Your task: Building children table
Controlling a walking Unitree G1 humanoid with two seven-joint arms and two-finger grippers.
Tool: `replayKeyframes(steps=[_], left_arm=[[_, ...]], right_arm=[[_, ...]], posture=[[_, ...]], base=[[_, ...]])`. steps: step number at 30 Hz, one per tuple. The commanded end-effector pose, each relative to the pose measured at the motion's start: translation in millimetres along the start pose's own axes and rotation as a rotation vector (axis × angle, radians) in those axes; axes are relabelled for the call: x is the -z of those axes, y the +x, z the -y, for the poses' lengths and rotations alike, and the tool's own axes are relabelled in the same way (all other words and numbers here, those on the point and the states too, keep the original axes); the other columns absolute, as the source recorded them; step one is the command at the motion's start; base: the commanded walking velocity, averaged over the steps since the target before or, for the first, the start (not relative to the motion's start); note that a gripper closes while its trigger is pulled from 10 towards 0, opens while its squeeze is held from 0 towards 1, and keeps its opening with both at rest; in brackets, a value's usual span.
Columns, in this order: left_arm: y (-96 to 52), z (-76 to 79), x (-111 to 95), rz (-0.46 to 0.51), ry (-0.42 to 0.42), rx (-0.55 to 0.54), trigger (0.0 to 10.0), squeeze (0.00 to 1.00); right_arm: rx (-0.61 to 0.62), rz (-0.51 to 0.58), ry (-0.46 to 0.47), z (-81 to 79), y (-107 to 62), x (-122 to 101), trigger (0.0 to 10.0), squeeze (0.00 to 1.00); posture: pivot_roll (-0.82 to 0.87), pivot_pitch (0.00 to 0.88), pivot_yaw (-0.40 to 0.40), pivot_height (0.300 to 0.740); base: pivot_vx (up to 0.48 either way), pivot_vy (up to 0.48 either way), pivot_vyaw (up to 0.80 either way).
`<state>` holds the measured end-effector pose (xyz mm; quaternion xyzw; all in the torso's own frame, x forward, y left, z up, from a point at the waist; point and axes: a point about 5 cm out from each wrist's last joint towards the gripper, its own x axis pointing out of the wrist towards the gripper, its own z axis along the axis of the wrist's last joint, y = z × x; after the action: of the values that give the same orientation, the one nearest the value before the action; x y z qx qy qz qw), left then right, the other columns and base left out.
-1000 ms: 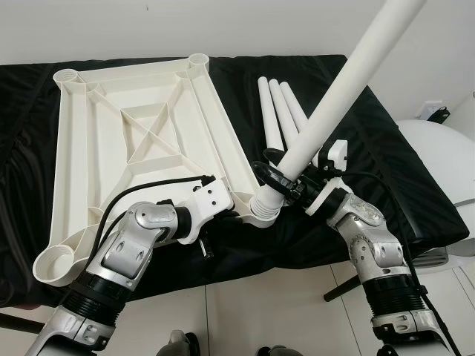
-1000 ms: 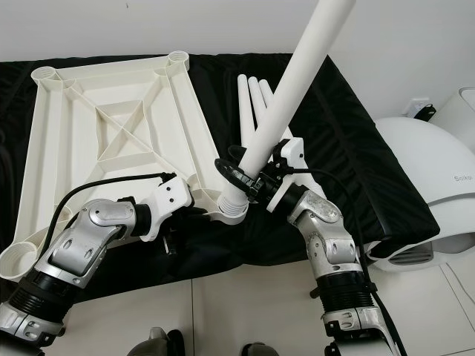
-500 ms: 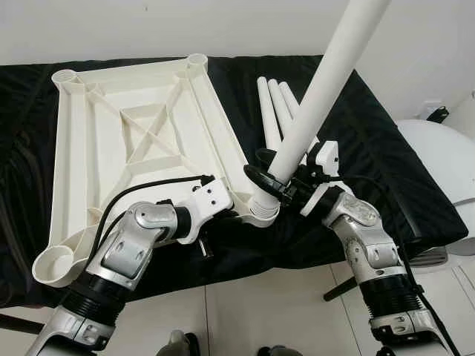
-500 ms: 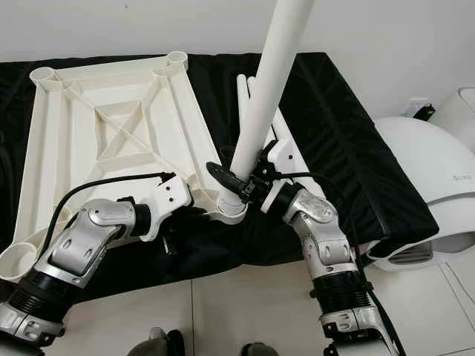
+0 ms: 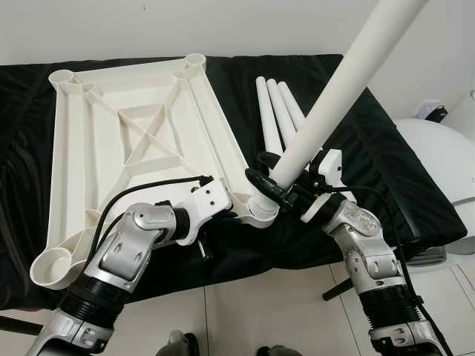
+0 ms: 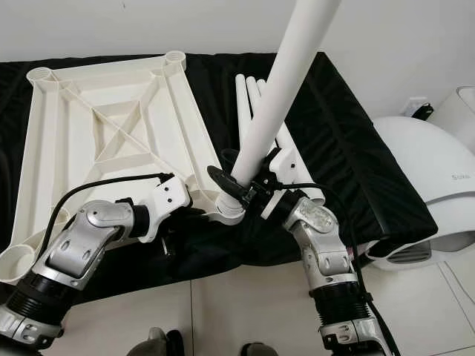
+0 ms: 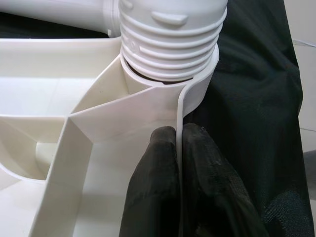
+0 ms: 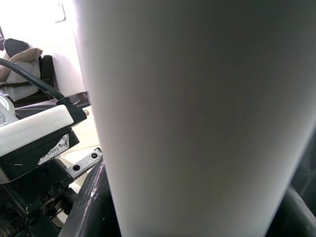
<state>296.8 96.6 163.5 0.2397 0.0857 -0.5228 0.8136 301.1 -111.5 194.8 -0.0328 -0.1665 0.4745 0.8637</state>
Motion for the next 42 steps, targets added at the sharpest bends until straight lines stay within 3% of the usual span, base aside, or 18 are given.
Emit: replayKeyframes(steps=[1,20,42], left_arm=[[1.3,3.9,15.9,-0.030,-0.082,-0.025,10.0,0.00],[0.3,5.4,13.9,-0.025,-0.086,-0.031,10.0,0.00],[0.4,7.1,12.3,-0.020,-0.086,-0.022,10.0,0.00]], right_arm=[[-0.034,-0.096,0.075,-12.7,-1.5,24.2,10.0,0.00],[-0.024,-0.093,0.084,-9.4,18.5,25.4,10.0,0.00],[0.149,-0.101,0.108,-6.3,7.4,33.5,10.0,0.00]], posture=[[-0.01,0.182,-0.004,0.740],[0.00,0.179,-0.010,0.740],[-0.01,0.180,-0.005,0.740]], base=[[0.000,0.000,0.00],[0.000,0.000,0.00],[0.000,0.000,0.00]])
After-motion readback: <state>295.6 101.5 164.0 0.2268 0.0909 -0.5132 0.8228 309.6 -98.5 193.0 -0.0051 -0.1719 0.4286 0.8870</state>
